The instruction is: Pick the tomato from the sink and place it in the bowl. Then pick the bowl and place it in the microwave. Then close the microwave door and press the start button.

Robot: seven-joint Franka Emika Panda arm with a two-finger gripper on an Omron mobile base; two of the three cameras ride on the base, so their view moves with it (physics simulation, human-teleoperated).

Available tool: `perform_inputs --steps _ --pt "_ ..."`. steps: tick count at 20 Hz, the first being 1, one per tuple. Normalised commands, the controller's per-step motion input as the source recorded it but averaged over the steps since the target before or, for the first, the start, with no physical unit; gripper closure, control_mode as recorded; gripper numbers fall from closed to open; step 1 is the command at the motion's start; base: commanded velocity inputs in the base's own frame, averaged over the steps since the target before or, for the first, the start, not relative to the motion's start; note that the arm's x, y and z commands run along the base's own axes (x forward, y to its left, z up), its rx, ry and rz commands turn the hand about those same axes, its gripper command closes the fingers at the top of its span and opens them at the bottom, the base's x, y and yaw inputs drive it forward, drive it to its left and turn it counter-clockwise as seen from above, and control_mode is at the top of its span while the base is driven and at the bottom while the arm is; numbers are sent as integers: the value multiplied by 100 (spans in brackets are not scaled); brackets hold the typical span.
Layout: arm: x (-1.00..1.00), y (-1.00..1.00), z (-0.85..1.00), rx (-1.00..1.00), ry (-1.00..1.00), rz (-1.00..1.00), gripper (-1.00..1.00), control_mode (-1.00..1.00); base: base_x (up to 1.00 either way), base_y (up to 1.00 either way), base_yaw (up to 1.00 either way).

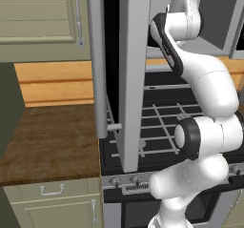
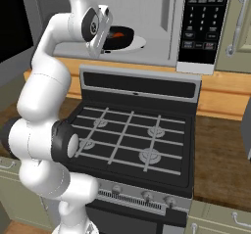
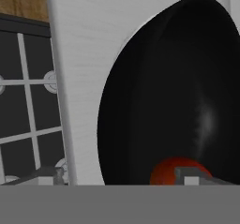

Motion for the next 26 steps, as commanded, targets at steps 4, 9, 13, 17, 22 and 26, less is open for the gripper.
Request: perform_inputs --steps 4,9,13,17,22,26 --pt "0 0 0 0 -1 0 -100 -100 0 0 0" --pt "-4 0 -18 -12 -14 0 -100 -100 0 0 0" --pt "0 0 -16 -6 -11 0 -100 -100 0 0 0" --pt "-6 0 0 0 -7 0 -100 -100 0 0 0" --pt "-25 0 0 0 -3 0 -100 -100 0 0 0" --pt "-51 0 0 0 -6 0 -100 -100 0 0 0"
